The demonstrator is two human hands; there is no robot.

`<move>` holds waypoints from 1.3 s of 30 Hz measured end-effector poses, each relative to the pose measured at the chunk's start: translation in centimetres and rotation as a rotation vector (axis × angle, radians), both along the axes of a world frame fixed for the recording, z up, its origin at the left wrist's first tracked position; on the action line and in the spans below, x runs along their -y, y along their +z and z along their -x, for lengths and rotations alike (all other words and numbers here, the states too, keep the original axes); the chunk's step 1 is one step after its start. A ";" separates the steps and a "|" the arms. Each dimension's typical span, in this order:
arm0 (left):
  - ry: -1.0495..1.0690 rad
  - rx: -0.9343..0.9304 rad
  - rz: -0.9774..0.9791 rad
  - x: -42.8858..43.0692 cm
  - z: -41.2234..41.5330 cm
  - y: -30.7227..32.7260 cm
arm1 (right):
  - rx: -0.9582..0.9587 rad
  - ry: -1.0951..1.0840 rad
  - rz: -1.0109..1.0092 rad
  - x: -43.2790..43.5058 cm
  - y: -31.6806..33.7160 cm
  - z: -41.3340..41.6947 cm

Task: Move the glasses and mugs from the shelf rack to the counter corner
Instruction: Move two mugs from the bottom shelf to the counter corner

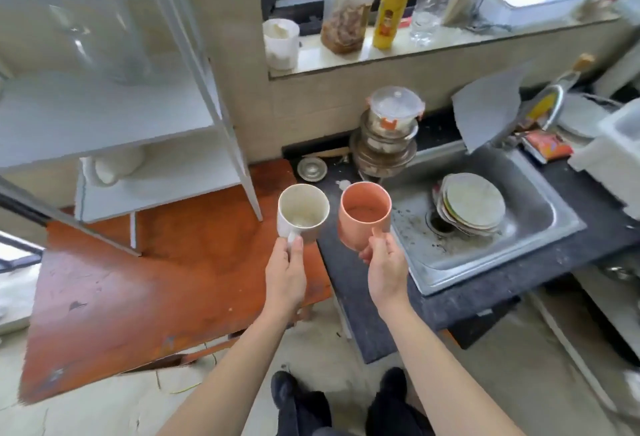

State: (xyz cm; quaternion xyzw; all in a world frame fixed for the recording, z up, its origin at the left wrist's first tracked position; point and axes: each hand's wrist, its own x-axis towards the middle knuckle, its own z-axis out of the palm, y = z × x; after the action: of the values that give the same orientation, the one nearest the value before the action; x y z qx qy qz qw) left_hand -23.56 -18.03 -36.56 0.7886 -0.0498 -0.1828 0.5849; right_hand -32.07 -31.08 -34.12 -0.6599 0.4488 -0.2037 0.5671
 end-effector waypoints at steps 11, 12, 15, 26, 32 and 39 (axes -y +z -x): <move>-0.510 0.167 0.226 17.5 12.4 8.1 | 0.190 -0.595 0.094 12.0 4.9 18.1; -0.543 0.173 0.229 18.8 14.4 8.7 | 0.209 -0.635 0.098 12.9 5.2 20.4; -0.621 0.192 0.255 22.3 21.3 10.0 | 0.249 -0.731 0.121 15.2 5.9 27.8; -0.957 0.173 0.327 34.6 49.5 13.4 | 0.263 -1.008 0.257 22.8 7.7 57.6; -1.142 0.173 0.341 40.6 60.1 13.4 | 0.268 -1.207 0.292 26.9 7.4 68.8; -1.330 0.074 0.321 51.5 72.5 10.8 | 0.218 -1.448 0.237 33.3 5.7 80.4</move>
State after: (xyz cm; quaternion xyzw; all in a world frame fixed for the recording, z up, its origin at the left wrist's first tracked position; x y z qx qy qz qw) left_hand -96.05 -69.52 -25.75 0.4995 -0.5701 -0.4665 0.4560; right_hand -112.47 -64.41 -28.41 -0.2316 0.6878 -0.6381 0.2573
